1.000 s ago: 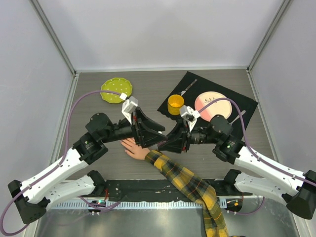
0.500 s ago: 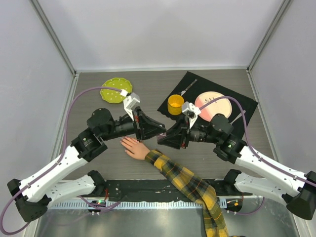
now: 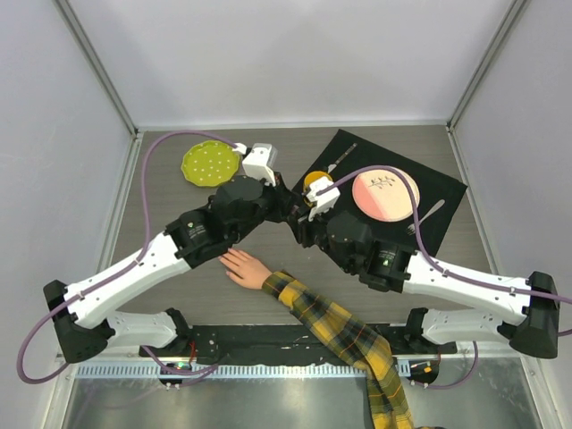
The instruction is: Paint the nails
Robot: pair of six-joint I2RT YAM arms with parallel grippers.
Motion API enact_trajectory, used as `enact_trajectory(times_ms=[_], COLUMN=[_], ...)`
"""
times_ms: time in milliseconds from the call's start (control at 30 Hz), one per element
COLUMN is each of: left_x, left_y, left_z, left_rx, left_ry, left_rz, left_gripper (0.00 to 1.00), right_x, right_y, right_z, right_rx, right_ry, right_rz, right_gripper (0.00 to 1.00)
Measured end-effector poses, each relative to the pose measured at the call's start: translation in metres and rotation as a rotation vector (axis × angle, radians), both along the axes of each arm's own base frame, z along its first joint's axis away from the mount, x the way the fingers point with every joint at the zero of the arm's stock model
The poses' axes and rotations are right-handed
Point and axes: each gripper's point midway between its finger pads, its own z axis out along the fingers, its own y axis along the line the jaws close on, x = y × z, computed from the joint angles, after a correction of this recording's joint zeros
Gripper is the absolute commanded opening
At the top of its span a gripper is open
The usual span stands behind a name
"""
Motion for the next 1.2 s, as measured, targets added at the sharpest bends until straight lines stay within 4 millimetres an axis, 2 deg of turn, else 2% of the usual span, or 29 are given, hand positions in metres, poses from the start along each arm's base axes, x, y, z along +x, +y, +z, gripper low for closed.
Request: enact_trajectory(times_ms=[33,100,200,300,433,533,600,733,900,1000,1200], left_x=[0.0,0.003,0.007,0.003,-0.021,-0.04,-0.054,-0.077,-0.094,-0.103,-0.119], left_y=[0.0,0.006,0.022,0.042,0.053,0.052,0.046,0.03,0.01,0.006,0.006], left_z=[0.0,0.003,0.005,0.003,0.013,0.021,0.025,0.025,0.027,0.029,0.041], left_rx=[-0.002,-0.003,-0.066,-0.129,-0.25,-0.313,-0.349,-0.395,-0.447,-0.48,-0.524], left_ry=[-0.001,-0.009,0.004,0.006,-0.04,-0.08,-0.095,-0.071,-0.02,-0.012,-0.038], left_rz=[0.0,0.012,0.009,-0.016,-0.139,-0.253,-0.343,-0.518,-0.693,-0.77,-0.864], left_gripper=[0.7,0.88,0.94,0.99,0.95,0.87,0.84,0.73,0.61,0.58,0.54], right_x=[0.0,0.002,0.006,0.006,-0.002,-0.015,-0.026,-0.062,-0.104,-0.115,-0.124], right_y=[-0.001,-0.004,-0.011,-0.015,-0.015,-0.018,-0.019,-0.01,-0.005,-0.005,-0.004], right_z=[0.0,0.002,0.007,0.003,-0.013,-0.026,-0.028,-0.007,0.025,0.033,0.035], right_rx=[-0.002,-0.002,0.023,0.043,0.084,0.142,0.184,0.289,0.379,0.399,0.415], right_ry=[-0.002,-0.009,-0.028,-0.027,0.016,0.07,0.102,0.125,0.097,0.091,0.103], right_rz=[0.0,-0.004,0.002,0.041,0.161,0.284,0.366,0.583,0.814,0.878,0.935], right_gripper=[0.01,0.01,0.01,0.01,0.01,0.01,0.01,0.01,0.01,0.01,0.01])
